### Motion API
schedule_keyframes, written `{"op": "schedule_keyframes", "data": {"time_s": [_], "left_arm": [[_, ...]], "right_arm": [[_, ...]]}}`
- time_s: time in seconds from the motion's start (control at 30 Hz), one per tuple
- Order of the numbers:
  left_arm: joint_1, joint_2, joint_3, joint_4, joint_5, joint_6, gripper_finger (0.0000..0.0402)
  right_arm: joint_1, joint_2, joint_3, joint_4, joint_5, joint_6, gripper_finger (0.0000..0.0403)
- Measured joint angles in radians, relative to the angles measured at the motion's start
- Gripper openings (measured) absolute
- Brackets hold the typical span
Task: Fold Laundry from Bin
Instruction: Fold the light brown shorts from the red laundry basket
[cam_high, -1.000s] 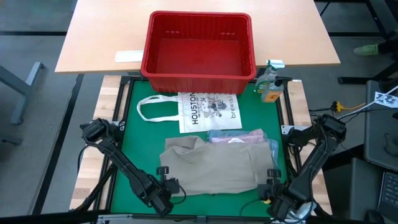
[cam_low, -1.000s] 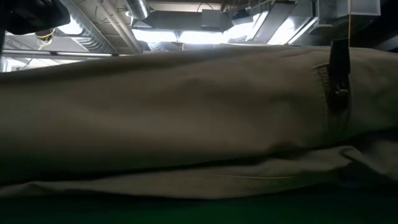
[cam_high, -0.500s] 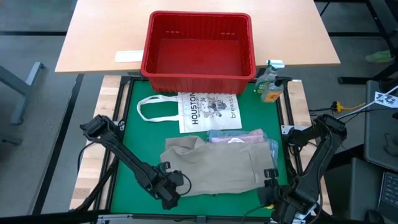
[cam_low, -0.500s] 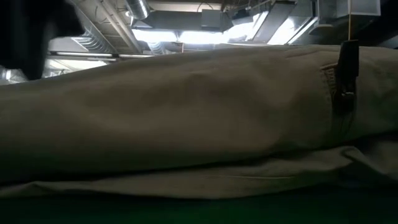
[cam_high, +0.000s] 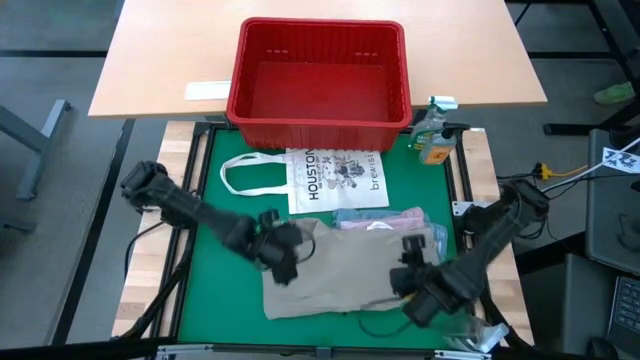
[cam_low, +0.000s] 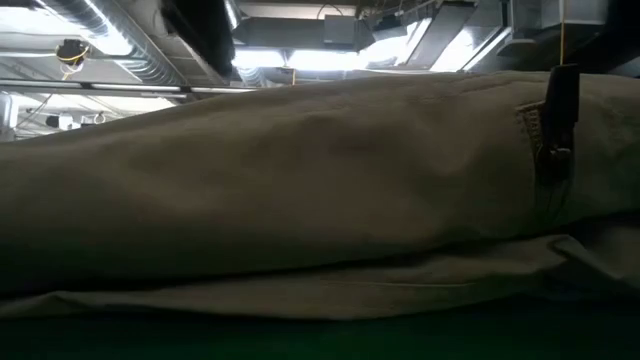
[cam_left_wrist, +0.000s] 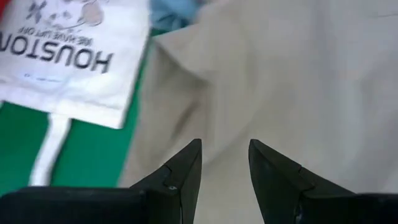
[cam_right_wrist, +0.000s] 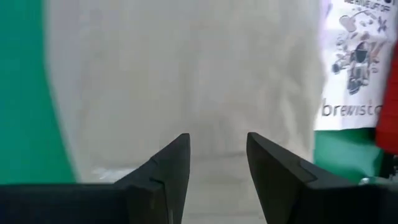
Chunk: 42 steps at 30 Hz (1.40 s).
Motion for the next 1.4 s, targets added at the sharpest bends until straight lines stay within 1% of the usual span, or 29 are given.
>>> {"op": "schedule_keyframes", "data": {"time_s": [0.1, 0.23, 0.33, 0.43, 0.6, 0.7, 0.8, 0.9, 1.03, 1.1, 1.2, 1.4], "left_arm": [[0.096, 0.001, -0.003, -0.009, 0.096, 0.100, 0.0127], [0.184, 0.005, -0.063, 0.111, 0.222, 0.229, 0.0128], [0.221, 0.007, -0.122, 0.210, 0.263, 0.302, 0.0128], [0.250, 0.006, -0.194, 0.322, 0.286, 0.315, 0.0128], [0.274, 0.007, -0.321, 0.495, 0.286, 0.314, 0.0128], [0.275, 0.007, -0.388, 0.577, 0.276, 0.319, 0.0128], [0.275, 0.009, -0.453, 0.652, 0.240, 0.321, 0.0128], [0.275, 0.009, -0.507, 0.707, 0.204, 0.302, 0.0128], [0.275, 0.009, -0.563, 0.697, 0.095, 0.256, 0.0128], [0.281, 0.009, -0.585, 0.697, 0.057, 0.242, 0.0128], [0.293, 0.009, -0.615, 0.690, 0.039, 0.216, 0.0128], [0.320, -0.002, -0.631, 0.623, 0.037, 0.164, 0.0128]], "right_arm": [[-0.067, 0.000, 0.000, 0.011, -0.002, -0.059, 0.0160], [-0.137, 0.000, -0.011, 0.015, -0.011, -0.080, 0.0160], [-0.172, 0.000, -0.057, 0.019, -0.010, -0.106, 0.0160], [-0.206, 0.000, -0.137, 0.071, -0.019, -0.137, 0.0160], [-0.262, 0.000, -0.292, 0.189, -0.027, -0.189, 0.0160], [-0.295, -0.001, -0.365, 0.243, -0.052, -0.208, 0.0160], [-0.321, -0.004, -0.409, 0.274, -0.077, -0.208, 0.0160], [-0.332, -0.005, -0.422, 0.282, -0.088, -0.209, 0.0160], [-0.329, -0.004, -0.423, 0.281, -0.090, -0.209, 0.0160], [-0.322, -0.003, -0.423, 0.278, -0.107, -0.207, 0.0160], [-0.320, -0.003, -0.423, 0.275, -0.131, -0.205, 0.0160], [-0.310, -0.002, -0.424, 0.271, -0.135, -0.187, 0.0160]]}}
